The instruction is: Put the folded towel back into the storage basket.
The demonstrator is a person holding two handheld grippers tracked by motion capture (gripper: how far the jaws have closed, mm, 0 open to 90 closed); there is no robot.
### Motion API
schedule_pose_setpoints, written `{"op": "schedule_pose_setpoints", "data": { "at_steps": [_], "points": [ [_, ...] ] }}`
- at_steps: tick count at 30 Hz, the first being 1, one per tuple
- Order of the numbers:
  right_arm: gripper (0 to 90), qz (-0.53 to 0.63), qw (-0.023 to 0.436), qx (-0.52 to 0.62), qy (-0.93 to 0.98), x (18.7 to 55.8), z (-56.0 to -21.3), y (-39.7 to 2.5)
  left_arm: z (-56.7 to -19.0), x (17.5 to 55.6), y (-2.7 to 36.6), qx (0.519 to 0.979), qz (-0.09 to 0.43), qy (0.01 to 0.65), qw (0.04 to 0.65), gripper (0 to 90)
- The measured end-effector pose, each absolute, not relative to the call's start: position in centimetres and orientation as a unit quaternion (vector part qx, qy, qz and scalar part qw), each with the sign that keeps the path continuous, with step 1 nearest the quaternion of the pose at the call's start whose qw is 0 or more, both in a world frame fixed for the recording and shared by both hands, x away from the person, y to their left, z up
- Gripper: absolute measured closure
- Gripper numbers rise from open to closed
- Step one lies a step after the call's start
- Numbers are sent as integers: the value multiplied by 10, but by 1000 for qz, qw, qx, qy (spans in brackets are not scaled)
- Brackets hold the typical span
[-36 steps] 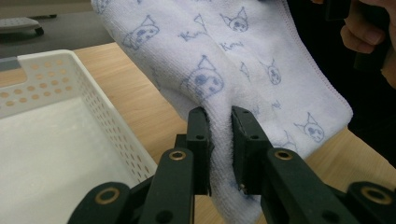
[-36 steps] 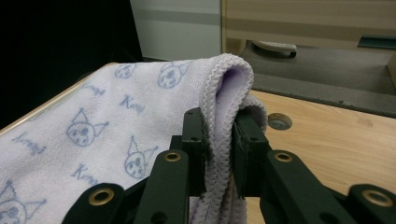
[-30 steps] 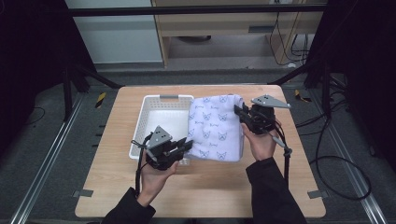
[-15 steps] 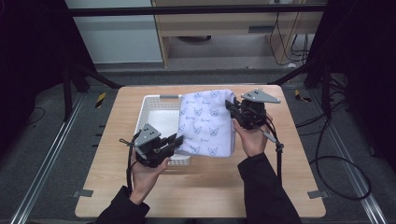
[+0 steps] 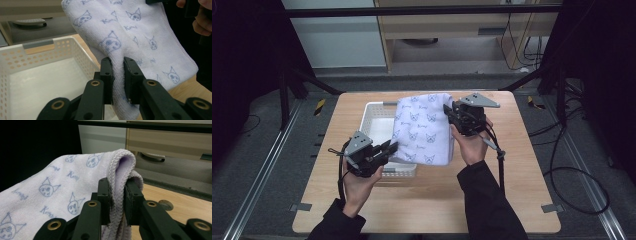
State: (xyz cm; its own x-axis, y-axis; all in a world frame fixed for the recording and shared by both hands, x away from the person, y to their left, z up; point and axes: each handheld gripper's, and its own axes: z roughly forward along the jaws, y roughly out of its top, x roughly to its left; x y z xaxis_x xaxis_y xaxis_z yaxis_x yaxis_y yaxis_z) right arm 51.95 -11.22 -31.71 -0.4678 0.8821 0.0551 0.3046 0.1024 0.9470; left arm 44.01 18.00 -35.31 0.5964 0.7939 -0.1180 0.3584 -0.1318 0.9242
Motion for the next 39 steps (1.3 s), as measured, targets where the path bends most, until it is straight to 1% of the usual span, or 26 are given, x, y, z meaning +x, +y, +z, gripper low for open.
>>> {"op": "schedule_pose_setpoints", "data": {
  "at_steps": [8,22,39],
  "points": [
    [772,516,278,429,687,524,-316,-101,-352,442,191,714,216,410,524,781],
    [772,523,268,417,694,536,-310,-66,-351,445,222,692,239,440,520,782],
    [772,523,256,407,704,547,-310,-38,-351,447,248,675,246,465,518,784]
  ]
}}
